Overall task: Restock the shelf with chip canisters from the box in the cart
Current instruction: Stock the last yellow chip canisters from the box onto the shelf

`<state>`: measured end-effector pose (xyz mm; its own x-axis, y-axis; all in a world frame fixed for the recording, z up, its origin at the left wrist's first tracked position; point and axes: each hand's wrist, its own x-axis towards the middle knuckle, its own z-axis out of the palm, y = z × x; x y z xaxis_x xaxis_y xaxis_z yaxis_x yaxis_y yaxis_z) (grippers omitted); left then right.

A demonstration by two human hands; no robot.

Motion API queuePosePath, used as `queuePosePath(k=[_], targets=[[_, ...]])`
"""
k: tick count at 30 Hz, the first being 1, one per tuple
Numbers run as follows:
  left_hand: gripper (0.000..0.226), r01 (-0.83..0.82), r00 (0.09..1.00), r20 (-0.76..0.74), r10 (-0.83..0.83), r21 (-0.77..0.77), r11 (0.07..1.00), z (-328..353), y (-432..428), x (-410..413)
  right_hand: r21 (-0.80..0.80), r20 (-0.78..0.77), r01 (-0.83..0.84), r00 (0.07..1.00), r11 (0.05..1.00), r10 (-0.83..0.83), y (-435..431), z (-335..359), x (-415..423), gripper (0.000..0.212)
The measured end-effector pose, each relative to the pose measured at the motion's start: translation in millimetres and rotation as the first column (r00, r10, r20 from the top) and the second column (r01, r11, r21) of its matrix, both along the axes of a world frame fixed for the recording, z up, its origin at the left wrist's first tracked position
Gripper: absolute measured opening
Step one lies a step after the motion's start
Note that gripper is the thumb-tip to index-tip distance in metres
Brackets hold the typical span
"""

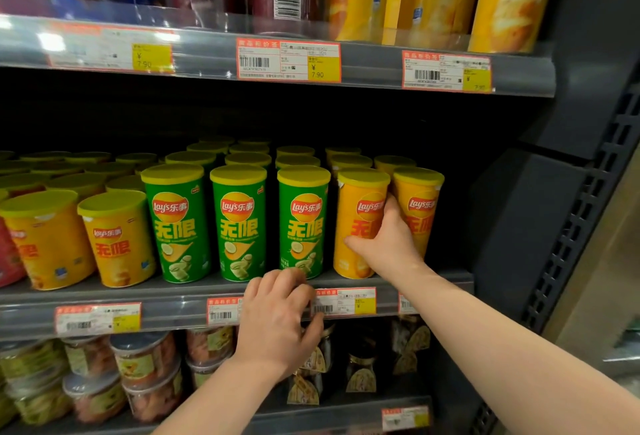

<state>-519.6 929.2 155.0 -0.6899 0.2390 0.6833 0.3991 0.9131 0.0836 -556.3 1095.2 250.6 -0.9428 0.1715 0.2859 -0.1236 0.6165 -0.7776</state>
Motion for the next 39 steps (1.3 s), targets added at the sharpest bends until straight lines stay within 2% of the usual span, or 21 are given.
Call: queuePosePath(k=[12,20,24,27,30,35,37,39], targets=[[0.029,-0.013,0.995,0.103,0.012,0.005,1.0,5,0,6,0.116,-0.056,0.092,0.995,0.989,-0.086,-4,-3,-2,0.081],[0.034,-0.053,0.987,0.147,0.06,-0.055,0.997,10,2,8,0.149,-0.036,0.067,0.997,0.986,-0.063,1,0,8,0.09],[0.039,-0.093,0.978,0.182,0.107,-0.084,0.992,16,9,13,0.252,-0.053,0.021,0.999,0.967,-0.008,10,0,27,0.08],[0.037,-0.073,0.987,0.134,0.086,-0.097,0.993,11,14,19,0.421,-0.067,-0.077,0.991,0.904,0.116,17,-6,44,0.056],[0.033,-0.022,0.992,0.122,0.036,-0.111,0.994,5,19,27,0.568,0.008,-0.206,0.969,0.797,0.245,21,-17,60,0.037],[0.042,-0.064,0.933,0.326,0.155,-0.272,0.96,-6,24,37,0.698,0.204,-0.35,0.933,0.624,0.296,29,-45,72,0.037],[0.041,-0.065,0.887,0.415,0.202,-0.322,0.945,-12,27,43,0.707,0.27,-0.393,0.918,0.588,0.289,31,-56,74,0.039],[0.05,-0.063,0.844,0.485,0.228,-0.333,0.941,-22,28,47,0.71,0.318,-0.435,0.9,0.554,0.299,33,-67,74,0.04]])
